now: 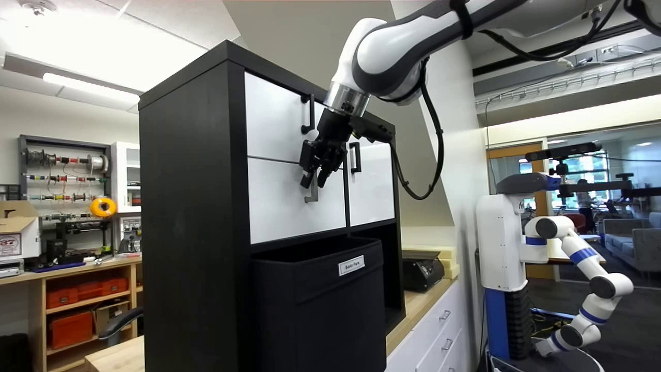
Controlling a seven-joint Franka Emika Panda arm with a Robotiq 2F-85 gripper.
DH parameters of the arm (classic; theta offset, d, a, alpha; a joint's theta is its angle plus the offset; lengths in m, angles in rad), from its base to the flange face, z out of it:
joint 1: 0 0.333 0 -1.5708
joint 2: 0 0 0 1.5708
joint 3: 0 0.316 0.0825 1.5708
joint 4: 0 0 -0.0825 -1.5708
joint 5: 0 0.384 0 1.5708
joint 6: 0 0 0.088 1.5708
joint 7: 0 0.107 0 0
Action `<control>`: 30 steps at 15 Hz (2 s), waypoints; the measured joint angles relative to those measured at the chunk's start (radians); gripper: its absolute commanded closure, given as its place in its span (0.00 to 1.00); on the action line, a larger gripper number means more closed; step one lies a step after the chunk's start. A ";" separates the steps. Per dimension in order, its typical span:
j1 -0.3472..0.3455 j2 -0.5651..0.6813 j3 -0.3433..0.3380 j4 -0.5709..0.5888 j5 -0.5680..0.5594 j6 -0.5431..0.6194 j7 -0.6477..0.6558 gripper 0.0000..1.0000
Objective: Open the bottom left drawer of the cabinet
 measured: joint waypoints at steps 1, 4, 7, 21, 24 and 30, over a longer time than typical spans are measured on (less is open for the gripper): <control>0.000 0.000 -0.001 0.002 0.000 0.001 0.000 0.78; 0.000 0.000 -0.001 0.007 0.000 0.002 0.000 0.97; 0.000 0.000 -0.002 0.009 0.002 0.002 0.000 0.96; 0.000 -0.041 -0.003 -0.050 0.002 0.023 0.003 0.96; 0.000 -0.063 -0.004 -0.084 0.002 0.042 0.004 0.96; 0.000 -0.113 -0.004 -0.156 0.002 0.074 0.007 0.96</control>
